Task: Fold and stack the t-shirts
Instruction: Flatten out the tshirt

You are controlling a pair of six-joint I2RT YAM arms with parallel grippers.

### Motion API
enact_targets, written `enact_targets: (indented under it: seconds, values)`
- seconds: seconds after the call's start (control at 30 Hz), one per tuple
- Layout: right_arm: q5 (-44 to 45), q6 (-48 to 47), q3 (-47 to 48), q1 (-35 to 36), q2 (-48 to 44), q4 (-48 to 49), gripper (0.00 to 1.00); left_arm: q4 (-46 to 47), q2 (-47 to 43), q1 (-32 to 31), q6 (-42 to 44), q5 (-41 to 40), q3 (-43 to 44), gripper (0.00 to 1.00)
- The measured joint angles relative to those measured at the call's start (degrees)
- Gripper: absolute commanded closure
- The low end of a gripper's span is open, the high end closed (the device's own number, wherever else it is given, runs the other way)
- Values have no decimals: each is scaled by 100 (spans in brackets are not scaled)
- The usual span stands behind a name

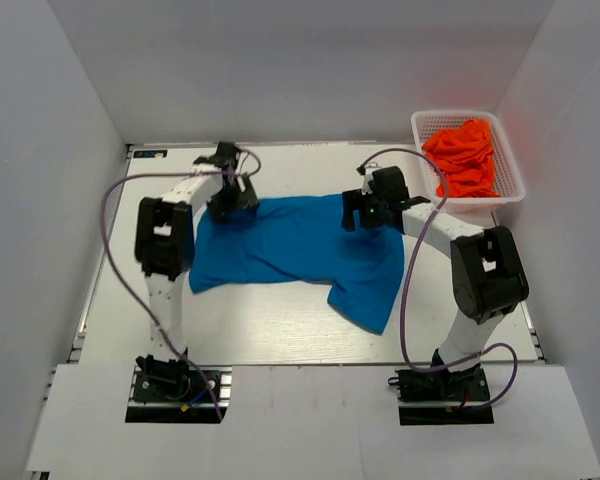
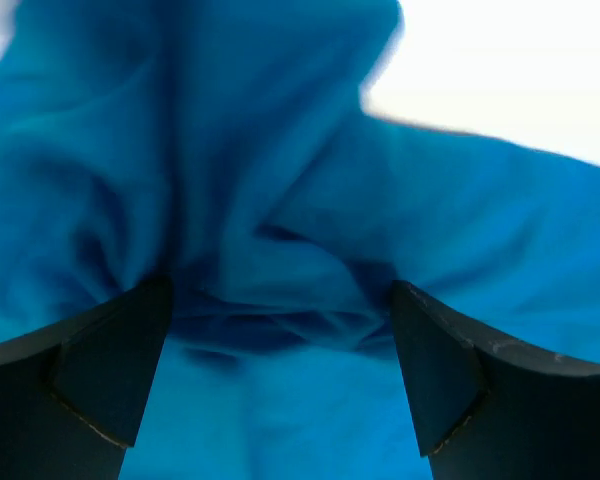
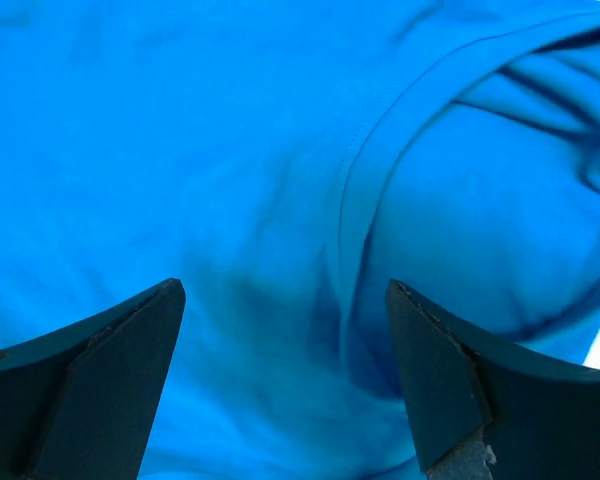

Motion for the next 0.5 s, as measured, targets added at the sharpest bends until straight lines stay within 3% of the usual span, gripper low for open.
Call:
enact_targets:
  seconds: [0.1, 0.23, 0.5]
  values:
    - [39, -98, -2, 190, -190, 20, 12, -114, -1281, 22, -365, -505, -1812, 0]
    - [-24, -46, -26, 262, -278, 13, 12, -645, -2562, 90, -1088, -1084, -3180, 0]
    - [-439, 68, -210, 249, -267, -190, 14, -1128, -3875, 334, -1971, -1655, -4157, 0]
